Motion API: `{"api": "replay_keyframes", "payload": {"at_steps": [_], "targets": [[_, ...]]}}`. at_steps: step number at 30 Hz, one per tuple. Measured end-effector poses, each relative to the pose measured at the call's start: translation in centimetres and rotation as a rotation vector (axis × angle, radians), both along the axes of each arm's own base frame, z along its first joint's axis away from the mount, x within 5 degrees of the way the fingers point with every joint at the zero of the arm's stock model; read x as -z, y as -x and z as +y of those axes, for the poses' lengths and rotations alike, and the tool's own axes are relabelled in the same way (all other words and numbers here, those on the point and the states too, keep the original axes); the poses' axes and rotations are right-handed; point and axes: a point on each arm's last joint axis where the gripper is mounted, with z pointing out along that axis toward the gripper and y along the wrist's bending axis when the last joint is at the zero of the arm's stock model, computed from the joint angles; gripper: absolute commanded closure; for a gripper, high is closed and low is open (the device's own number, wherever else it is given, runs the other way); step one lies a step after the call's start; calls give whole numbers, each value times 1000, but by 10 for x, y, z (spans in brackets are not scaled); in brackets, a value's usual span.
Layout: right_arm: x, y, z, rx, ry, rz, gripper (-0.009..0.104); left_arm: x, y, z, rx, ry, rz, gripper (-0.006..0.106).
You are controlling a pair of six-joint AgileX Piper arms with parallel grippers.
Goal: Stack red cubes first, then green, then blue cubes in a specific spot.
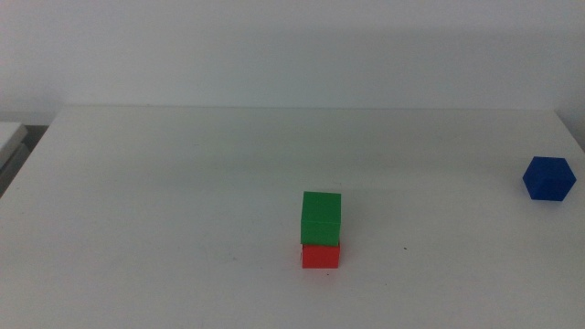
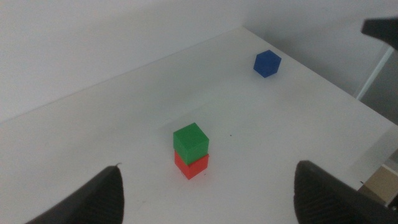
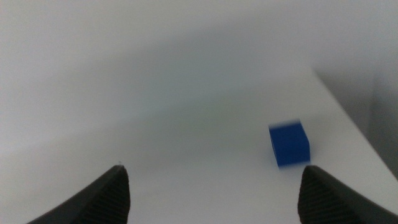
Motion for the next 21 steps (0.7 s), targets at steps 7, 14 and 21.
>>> {"api": "replay_keyframes", "payload": {"at_steps": [7,14,21], "targets": [[-34,-62,1,1,-14,277,4,0,0,0,0,0,0,7],[-17,-116,-4,-7,26,489,4,0,0,1,-10,-9,-5,7],[11,-200,-43,-36,81,690,4,0,0,1,-12,-12,-7,7]]}}
